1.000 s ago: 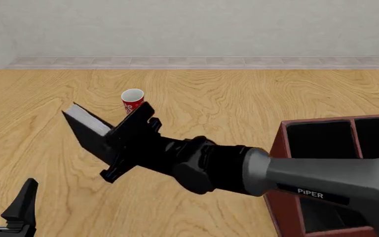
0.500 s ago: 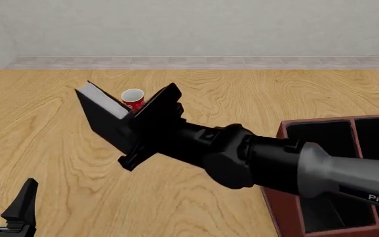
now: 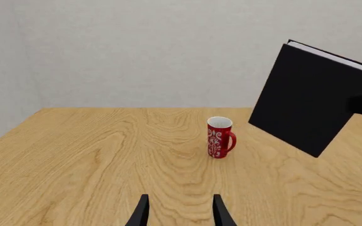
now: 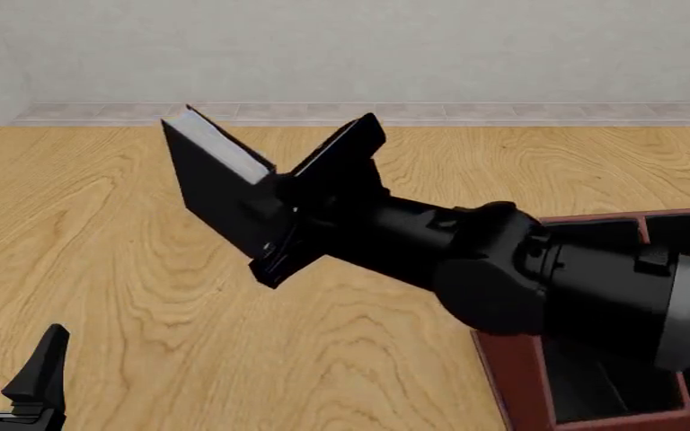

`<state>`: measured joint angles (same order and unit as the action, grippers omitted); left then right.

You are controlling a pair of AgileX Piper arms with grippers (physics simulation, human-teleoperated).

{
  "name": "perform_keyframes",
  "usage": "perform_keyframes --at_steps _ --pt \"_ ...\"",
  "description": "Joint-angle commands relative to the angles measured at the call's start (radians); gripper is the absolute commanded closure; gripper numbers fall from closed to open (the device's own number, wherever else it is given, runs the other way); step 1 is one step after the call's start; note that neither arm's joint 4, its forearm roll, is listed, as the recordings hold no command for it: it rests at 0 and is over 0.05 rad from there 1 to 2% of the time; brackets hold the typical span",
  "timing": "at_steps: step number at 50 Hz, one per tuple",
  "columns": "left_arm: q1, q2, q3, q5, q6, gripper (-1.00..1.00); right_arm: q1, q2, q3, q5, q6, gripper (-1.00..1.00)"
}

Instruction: Pick up the book and place it in the left compartment of the caddy.

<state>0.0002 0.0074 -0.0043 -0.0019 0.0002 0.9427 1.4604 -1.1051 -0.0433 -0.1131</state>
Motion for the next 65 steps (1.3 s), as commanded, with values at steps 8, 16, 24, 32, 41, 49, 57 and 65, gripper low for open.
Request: perform_keyframes --at_steps 8,16,24,32,41,49,57,65 --pt "0.000 0.000 0.000 0.000 0.000 -1.00 -0.042 -0.120 0.028 0.046 0.035 1.00" --pt "0.000 0.000 0.000 0.000 0.000 -1.00 -0.068 -0.184 0.031 0.095 0.035 1.00" --pt "0.000 0.000 0.000 0.000 0.000 -1.00 -0.092 -0.204 0.027 0.109 0.043 1.00" --pt "0.000 0.000 0.000 0.000 0.000 -1.00 -0.127 -0.229 0.039 0.119 0.047 1.00" --pt "0.000 0.000 0.000 0.000 0.000 -1.00 -0.172 -0.272 0.043 0.143 0.054 1.00" --pt "0.000 0.000 0.000 0.000 0.000 -1.00 -0.218 -0.314 0.067 0.157 0.054 1.00" --pt "0.000 0.000 0.000 0.000 0.000 -1.00 -0.279 -0.373 0.105 0.177 0.061 1.00" --pt "0.000 0.000 0.000 0.000 0.000 -1.00 -0.321 -0.427 0.137 0.196 0.066 1.00"
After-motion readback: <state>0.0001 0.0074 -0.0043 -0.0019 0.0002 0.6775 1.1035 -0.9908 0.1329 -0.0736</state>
